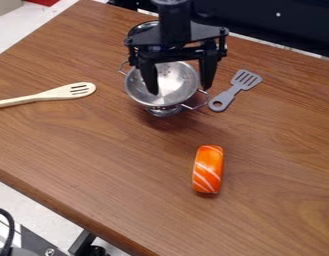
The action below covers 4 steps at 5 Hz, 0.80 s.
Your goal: Move the sushi to the lower right side of the table
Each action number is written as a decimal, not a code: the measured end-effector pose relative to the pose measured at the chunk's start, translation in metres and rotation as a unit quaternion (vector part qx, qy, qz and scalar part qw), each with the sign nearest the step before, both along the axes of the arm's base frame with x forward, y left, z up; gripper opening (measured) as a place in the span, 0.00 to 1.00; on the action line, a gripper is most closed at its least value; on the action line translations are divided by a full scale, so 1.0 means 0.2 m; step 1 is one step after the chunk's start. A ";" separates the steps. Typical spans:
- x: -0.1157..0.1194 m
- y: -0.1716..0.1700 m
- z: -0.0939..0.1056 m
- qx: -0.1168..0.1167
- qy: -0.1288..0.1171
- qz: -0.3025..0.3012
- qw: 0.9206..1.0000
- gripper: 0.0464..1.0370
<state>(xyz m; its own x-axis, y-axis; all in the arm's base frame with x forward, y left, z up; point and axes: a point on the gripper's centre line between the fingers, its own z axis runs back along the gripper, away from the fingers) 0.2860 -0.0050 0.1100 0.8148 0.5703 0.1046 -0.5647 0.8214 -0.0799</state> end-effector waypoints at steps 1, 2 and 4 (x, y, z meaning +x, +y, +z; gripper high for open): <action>0.07 0.02 -0.04 0.008 -0.001 0.007 1.000 0.96; 0.17 0.04 -0.06 0.018 -0.009 0.016 1.000 0.96; 0.40 0.04 -0.04 0.020 -0.012 0.043 0.999 0.96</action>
